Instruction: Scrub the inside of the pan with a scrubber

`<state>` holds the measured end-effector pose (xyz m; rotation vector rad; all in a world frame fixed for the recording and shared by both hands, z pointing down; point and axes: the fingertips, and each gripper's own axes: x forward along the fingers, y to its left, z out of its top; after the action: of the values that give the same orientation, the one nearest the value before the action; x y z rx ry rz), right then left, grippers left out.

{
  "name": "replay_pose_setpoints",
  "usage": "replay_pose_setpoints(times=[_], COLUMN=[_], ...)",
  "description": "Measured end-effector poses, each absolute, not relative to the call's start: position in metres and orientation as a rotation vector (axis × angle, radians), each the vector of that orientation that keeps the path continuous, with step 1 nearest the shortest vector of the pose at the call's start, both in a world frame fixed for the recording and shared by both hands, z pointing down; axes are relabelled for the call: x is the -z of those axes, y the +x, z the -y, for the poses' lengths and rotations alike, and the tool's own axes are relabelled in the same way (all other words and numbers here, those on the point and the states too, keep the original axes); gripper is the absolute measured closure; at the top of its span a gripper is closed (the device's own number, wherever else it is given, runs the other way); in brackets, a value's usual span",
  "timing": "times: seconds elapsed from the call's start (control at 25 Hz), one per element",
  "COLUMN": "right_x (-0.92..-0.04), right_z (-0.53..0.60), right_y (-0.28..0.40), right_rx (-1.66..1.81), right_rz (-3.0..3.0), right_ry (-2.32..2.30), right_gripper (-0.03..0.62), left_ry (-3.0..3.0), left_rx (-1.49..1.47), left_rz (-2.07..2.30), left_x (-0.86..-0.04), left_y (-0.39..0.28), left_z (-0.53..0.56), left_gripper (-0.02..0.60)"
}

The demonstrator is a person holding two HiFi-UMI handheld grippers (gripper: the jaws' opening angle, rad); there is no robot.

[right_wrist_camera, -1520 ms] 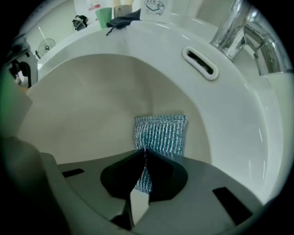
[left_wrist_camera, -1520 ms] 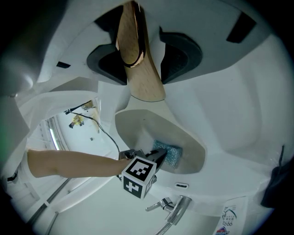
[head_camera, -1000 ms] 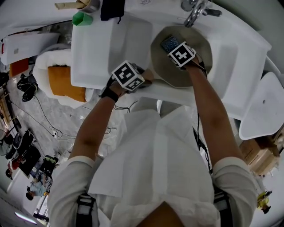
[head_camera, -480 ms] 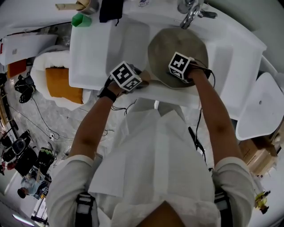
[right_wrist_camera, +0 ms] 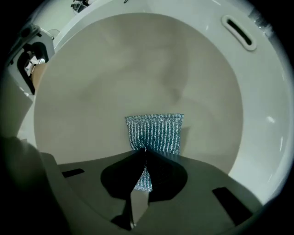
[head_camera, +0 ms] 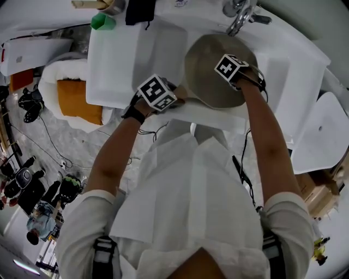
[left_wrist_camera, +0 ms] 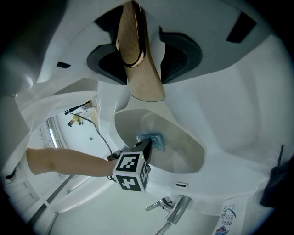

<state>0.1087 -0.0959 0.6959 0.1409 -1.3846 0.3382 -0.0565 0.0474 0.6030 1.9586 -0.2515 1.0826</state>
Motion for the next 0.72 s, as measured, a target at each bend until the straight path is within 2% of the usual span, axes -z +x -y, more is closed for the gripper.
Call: replay_pose_setpoints(times=[0.32,0.72], right_x=[-0.690,-0.678], right_z=[0.130,0.115], right_y=[0.074,0.030], right_rx=[-0.245,-0.326], right_rz=[1.588,1.767], right_ry=[0.341,0.306], right_gripper=[0.577,0.577], left_ry=[1.954,1.957], left_rx=[-1.086,-1.086], left_rz=[0.252,0.258], left_x=[-0.603,-0.602], left_y=[-0.056,-0.056], left_z=[-0.048,-0.048], left_gripper=[0.341,0.342])
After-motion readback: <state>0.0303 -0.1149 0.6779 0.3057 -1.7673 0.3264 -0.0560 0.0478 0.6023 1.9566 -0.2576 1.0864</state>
